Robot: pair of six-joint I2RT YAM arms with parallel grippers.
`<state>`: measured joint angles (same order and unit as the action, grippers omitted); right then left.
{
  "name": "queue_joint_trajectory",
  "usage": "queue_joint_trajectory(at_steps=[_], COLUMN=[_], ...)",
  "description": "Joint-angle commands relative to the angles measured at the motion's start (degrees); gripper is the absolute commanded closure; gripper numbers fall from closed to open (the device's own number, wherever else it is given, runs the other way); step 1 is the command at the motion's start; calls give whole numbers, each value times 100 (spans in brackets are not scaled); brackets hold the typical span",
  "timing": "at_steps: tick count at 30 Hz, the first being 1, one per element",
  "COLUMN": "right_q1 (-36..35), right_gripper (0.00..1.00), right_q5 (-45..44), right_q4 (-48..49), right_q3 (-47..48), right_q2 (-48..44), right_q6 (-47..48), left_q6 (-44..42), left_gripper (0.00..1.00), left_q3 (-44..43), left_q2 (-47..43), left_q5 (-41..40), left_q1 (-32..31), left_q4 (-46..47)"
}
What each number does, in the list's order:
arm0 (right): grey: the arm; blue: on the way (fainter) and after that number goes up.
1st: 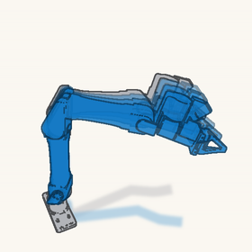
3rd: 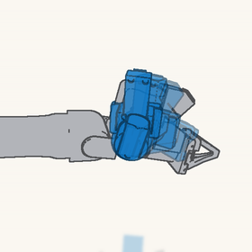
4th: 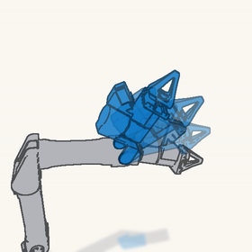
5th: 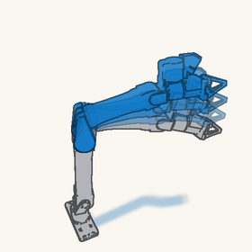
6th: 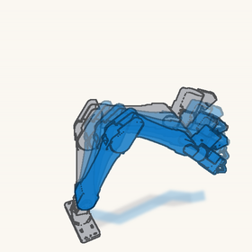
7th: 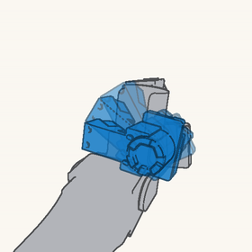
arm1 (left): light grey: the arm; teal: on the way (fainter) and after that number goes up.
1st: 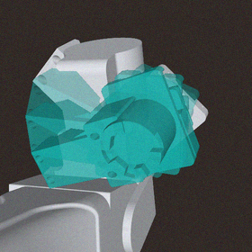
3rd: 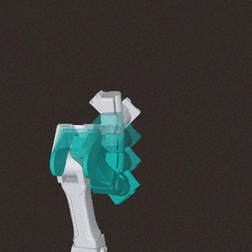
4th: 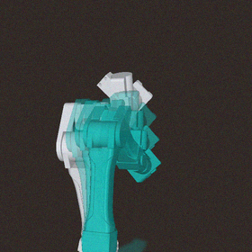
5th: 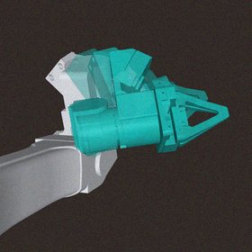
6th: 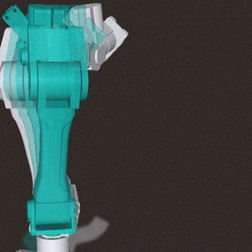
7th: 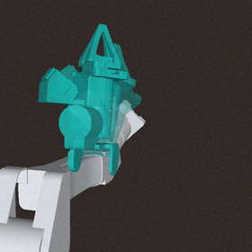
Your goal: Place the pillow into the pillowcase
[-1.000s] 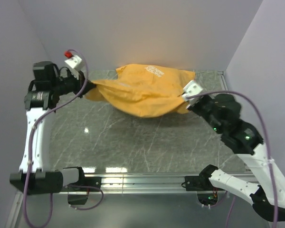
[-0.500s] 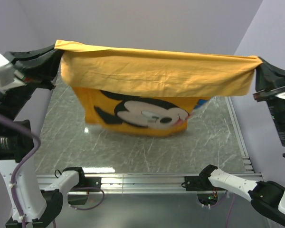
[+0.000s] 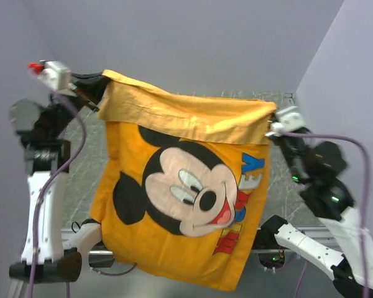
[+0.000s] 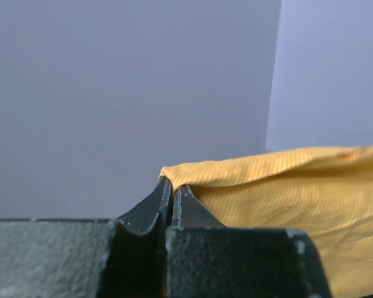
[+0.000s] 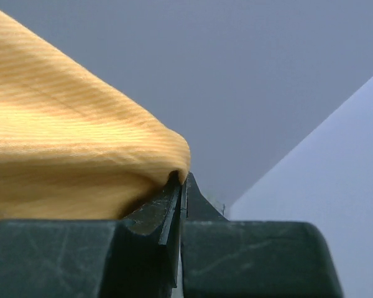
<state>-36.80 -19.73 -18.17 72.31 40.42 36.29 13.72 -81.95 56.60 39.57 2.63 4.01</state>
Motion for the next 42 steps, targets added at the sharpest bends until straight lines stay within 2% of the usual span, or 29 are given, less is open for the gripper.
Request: queue_joint_trajectory(at_steps=[1,3,4,5,6,7,8,9,10,11,12,13,14,15,18,21,22,23,26,27,29,30,32,35,38,39,41,42], right_q1=[452,952,1616,1910,2200,2586,2659,2817,3175,3335,3441,3468,3451,3425,3249,3118,2847,2845,1951,1400,887,415,183,85,50,32,-11,-29], right_gripper=[100,100,100,100,100,95,91,91,78,75,72,59,49,25,21,24,26,27,30,30,29,29,29,37,40,42,43,44], right_q5=[-155,125,257,276,268,137,-212,-233,28,413,756,986,1093,1198,1226,2392,2890,3026,3299,3300,3265,3151,3211,3107,3054,2984,2791,2773], right_q4=[1533,1807,2296,2501,2546,1598,919,225,-913,-1247,-1415,-1408,-1408,-1460,-2004,-2891,-3276,-3515,-4333,-4431,-4511,-4476,-4458,-4703,-5142,-5178,-5188,-5222], right_q3=[-1119,-1438,-1639,-1659,-1207,-671,-31,1185,1624,1880,1935,1823,1656,1454,1548,1663,1602,1602,1260,963,619,321,91,-86,-235,-418,-638,-805], right_q2=[298,860,1140,1909,2430,3044,4399,4900,5227,5413,5336,5196,4890,4774,4711,4501,4370,4316,4115,4044,3798,3737,3648,3753,3701,3657,3543,3534], right_q6=[221,159,167,176,98,2,-339,-621,-893,-1235,-1256,-1230,-1047,-958,-790,-571,-397,-273,158,202,229,212,185,343,720,782,906,923], left_q6=[-386,-877,-984,-950,-915,-732,-756,-765,-513,-388,-300,-282,-395,-553,-817,-1309,-1623,-1713,-1951,-2047,-2311,-2303,-2312,-2277,-2189,-2145,-2119,-2049], left_gripper=[100,99,99,99,97,85,69,51,47,44,34,20,13,2,2,7,7,7,6,5,5,3,3,5,16,27,38,52], left_q3=[819,1137,1155,920,544,-34,-1519,-2169,-2585,-2746,-2608,-2450,-2187,-2106,-1834,-1264,-740,-447,590,793,1373,1584,2164,2473,2535,2500,2369,2264], left_q2=[526,1234,1579,1983,3074,3720,4371,5395,5667,5739,5626,5477,5145,4994,4475,3852,3450,3237,2543,2419,2112,2014,1812,1889,2388,2539,3055,3250], left_q5=[-458,-843,-1020,-1135,-1545,-1749,-1734,-1786,-1812,-1613,-1271,-1303,-1338,-1355,-1224,-741,-427,-346,-153,-125,-90,-73,-151,-433,-459,-529,-503,-564], left_q1=[-140,-508,-605,-676,-685,-642,-580,-536,-414,-317,-281,-133,-132,-132,-140,-219,-219,-228,-579,-649,-939,-1036,-1352,-1748,-2108,-2213,-2346,-2355], left_q4=[398,574,722,776,228,-290,-957,-2016,-2140,-2080,-1914,-1687,-1667,-1719,-2376,-3116,-3308,-3389,-3922,-4134,-4478,-4636,-4707,-4751,-4901,-4918,-4788,-4717])
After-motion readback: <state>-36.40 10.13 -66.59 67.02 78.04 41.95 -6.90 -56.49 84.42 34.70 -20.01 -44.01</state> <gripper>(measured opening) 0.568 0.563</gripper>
